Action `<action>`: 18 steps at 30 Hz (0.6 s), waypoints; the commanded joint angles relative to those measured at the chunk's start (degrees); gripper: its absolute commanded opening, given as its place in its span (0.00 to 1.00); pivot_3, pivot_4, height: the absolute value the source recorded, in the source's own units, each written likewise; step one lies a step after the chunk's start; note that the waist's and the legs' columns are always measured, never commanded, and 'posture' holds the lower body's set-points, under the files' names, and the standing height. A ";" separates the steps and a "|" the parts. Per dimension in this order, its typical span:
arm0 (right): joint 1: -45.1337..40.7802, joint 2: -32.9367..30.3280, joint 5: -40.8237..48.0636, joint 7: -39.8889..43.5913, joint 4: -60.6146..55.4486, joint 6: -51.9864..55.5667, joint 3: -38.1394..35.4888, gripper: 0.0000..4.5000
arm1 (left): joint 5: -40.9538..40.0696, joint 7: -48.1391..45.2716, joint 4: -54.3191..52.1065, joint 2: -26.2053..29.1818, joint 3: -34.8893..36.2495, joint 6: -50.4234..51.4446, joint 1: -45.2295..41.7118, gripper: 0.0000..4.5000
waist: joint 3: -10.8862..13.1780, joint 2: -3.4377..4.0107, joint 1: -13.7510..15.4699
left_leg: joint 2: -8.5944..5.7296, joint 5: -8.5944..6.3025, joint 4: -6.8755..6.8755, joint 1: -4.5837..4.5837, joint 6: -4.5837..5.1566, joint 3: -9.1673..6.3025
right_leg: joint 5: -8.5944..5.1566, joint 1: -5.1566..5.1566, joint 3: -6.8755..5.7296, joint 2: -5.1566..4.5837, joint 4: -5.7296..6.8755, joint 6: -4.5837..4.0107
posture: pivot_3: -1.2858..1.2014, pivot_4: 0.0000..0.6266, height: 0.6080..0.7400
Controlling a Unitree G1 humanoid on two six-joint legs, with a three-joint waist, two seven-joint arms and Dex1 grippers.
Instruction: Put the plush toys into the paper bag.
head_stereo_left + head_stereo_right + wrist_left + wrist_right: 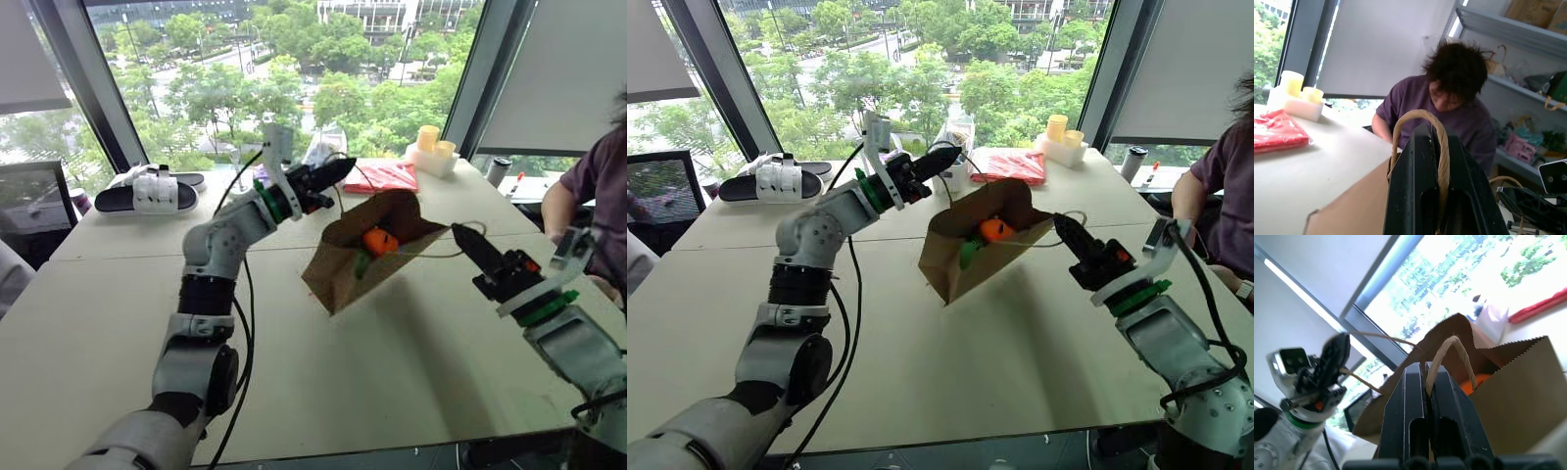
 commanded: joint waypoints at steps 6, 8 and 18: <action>-4.48 -1.91 1.60 -1.75 2.00 -3.77 8.60 0.01 | 4.30 2.42 10.43 2.02 -1.06 -0.47 -1.30 0.00 | -0.03 -0.05 0.18 | -0.02 0.00 -0.01 0.01 0.00 -0.01 | 0.00 0.05 -0.05 0.01 -0.01 0.00 | 0.52 0.24 1.00; -4.11 -1.60 0.55 -0.93 2.18 -4.41 10.12 0.01 | 5.20 2.21 12.34 1.63 -1.21 -1.54 -0.49 0.00 | -0.03 -0.05 0.08 | -0.05 0.00 0.01 -0.05 0.00 0.01 | 0.00 0.01 -0.03 0.01 -0.01 0.00 | 0.52 0.24 1.00; -1.66 -2.77 -0.99 2.64 1.78 -5.75 12.39 0.54 | -0.70 0.35 16.52 1.61 5.63 1.07 0.05 1.00 | -0.02 -0.06 -0.02 | -0.01 0.01 -0.01 -0.18 -0.01 0.04 | 0.00 -0.23 -0.01 0.01 0.04 0.00 | 0.52 0.24 1.00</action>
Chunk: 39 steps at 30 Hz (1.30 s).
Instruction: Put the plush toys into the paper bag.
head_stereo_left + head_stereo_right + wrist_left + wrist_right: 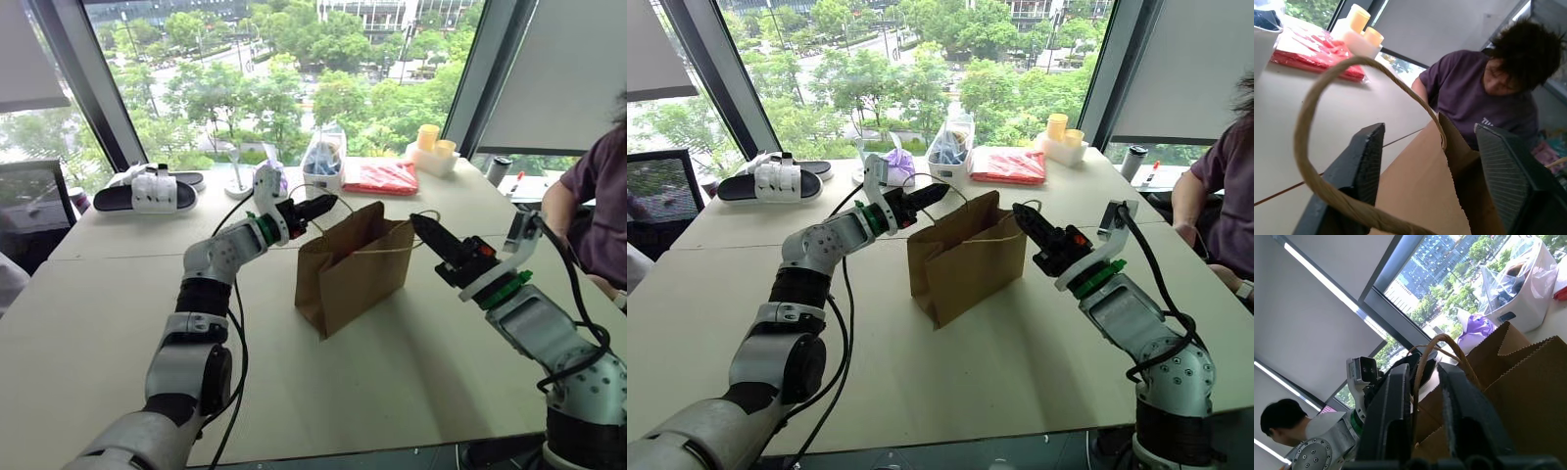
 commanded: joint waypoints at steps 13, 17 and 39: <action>11.54 -5.87 6.53 15.65 -8.25 -0.01 -2.83 0.65 | -7.14 -14.27 -11.07 10.34 3.11 4.71 7.40 1.00 | 0.00 0.00 -0.03 | 0.03 0.00 0.01 0.03 0.00 0.01 | 0.00 0.02 0.02 0.01 0.01 0.00 | 0.52 0.24 1.00; 15.45 -8.17 -0.33 17.67 -7.52 1.68 0.87 0.65 | -4.58 -18.70 -14.71 15.50 0.09 4.04 13.81 1.00 | -0.01 0.01 0.01 | 0.05 0.00 0.02 0.07 0.00 0.01 | 0.00 0.07 0.03 0.02 0.00 -0.01 | 0.52 0.24 1.00; -1.58 0.06 -27.43 20.02 9.53 3.61 16.08 0.02 | 9.52 -21.59 -33.13 13.84 -17.39 -15.27 27.11 1.00 | -0.03 -0.10 0.20 | 0.05 0.02 -0.05 0.03 -0.04 -0.05 | 0.02 -0.02 0.09 -0.06 -0.05 -0.07 | 0.52 0.24 1.00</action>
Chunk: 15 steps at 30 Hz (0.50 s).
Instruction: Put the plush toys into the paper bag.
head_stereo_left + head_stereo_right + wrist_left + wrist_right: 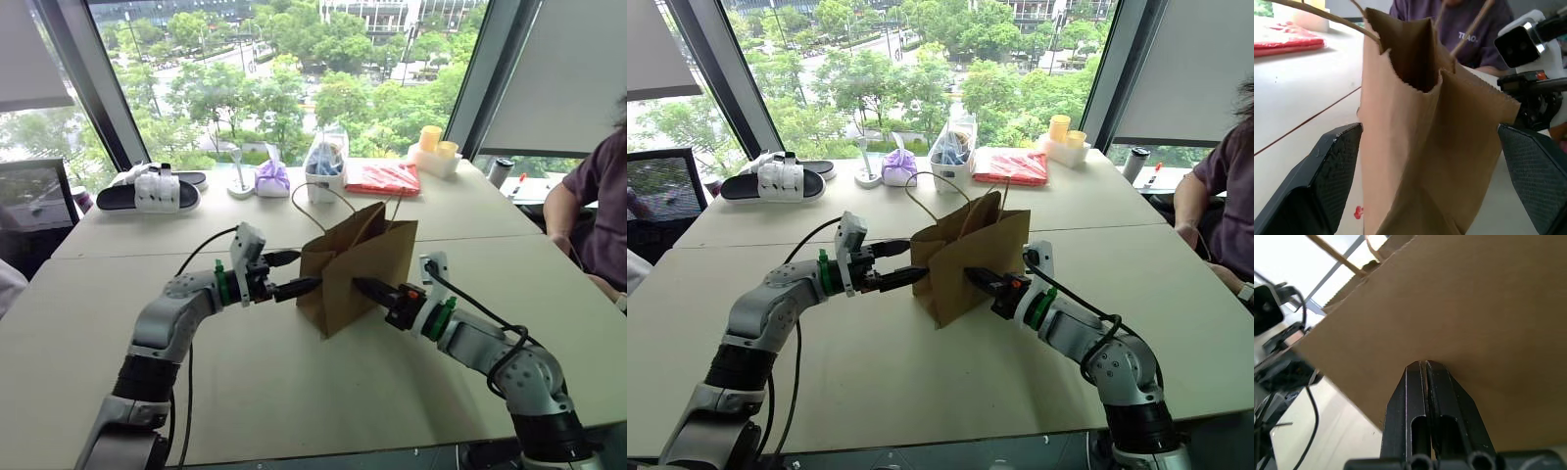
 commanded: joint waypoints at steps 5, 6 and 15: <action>-2.54 2.05 -3.21 1.57 -0.22 0.30 -0.42 0.02 | -1.73 0.56 -5.06 -1.61 -0.82 0.86 0.75 1.00 | 0.00 0.00 -0.14 | 0.01 -0.01 0.00 -0.02 0.01 -0.02 | 0.00 -0.03 0.00 0.00 0.01 0.00 | 0.52 0.24 1.00; -2.56 2.48 -3.35 1.58 -0.20 0.40 -0.58 0.02 | -1.68 0.89 -5.36 -1.87 -0.88 0.90 0.94 1.00 | 0.00 0.01 -0.14 | 0.01 0.00 -0.01 -0.01 0.01 -0.02 | 0.00 -0.03 0.00 0.02 0.01 0.00 | 0.52 0.24 1.00; -2.70 4.59 -5.53 2.21 -0.08 1.53 -1.03 0.02 | 0.38 5.17 -5.36 -4.12 -1.67 0.56 1.26 1.00 | -0.01 0.01 -0.13 | 0.01 0.00 0.02 0.00 0.01 -0.02 | 0.00 -0.02 0.00 0.02 0.02 0.01 | 0.52 0.24 1.00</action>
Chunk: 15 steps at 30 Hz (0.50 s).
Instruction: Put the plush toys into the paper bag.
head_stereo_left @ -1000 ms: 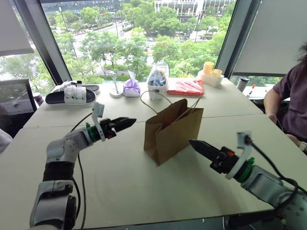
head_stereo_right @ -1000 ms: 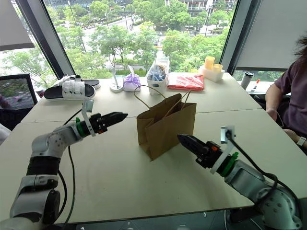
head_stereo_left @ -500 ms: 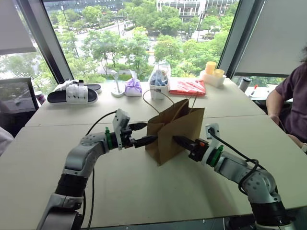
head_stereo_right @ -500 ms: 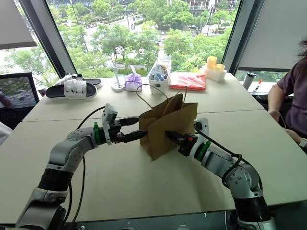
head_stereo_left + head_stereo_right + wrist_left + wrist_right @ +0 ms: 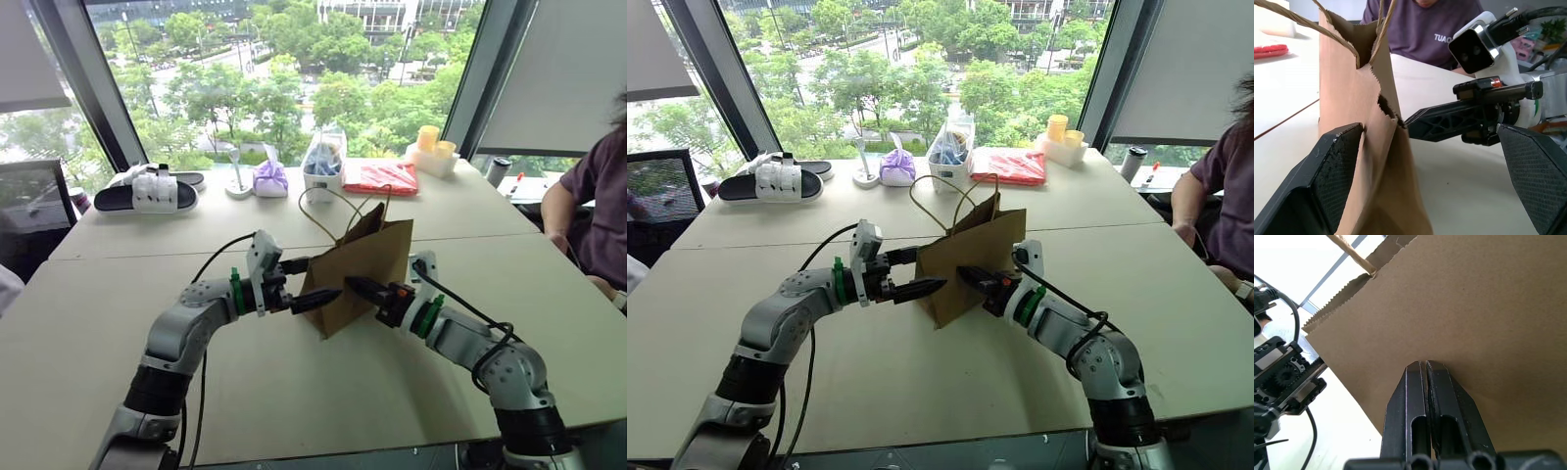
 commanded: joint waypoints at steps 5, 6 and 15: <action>-0.13 -0.38 1.02 2.49 -2.29 1.64 -2.30 0.00 | 6.32 4.89 4.54 -2.13 -1.10 -6.57 -1.70 0.84 | 0.00 0.00 0.05 | -0.02 0.00 0.01 0.00 0.00 0.03 | 0.00 0.01 0.00 0.00 -0.01 0.00 | 0.52 0.24 1.00; 0.08 -0.64 1.21 3.04 -2.62 1.88 -2.61 0.00 | 6.55 4.96 4.97 -2.50 -1.16 -7.11 -1.71 0.72 | 0.00 0.00 0.05 | -0.02 0.00 0.01 0.00 0.00 0.04 | 0.00 0.01 0.00 0.00 -0.01 0.00 | 0.52 0.24 1.00; 3.56 -2.80 4.37 5.34 -6.13 4.10 -7.20 0.00 | 7.76 5.54 6.76 -4.42 -1.58 -9.69 -2.78 0.01 | 0.00 0.00 0.10 | -0.02 0.00 0.00 -0.01 0.00 0.05 | 0.00 0.02 -0.01 0.00 -0.02 0.00 | 0.52 0.24 1.00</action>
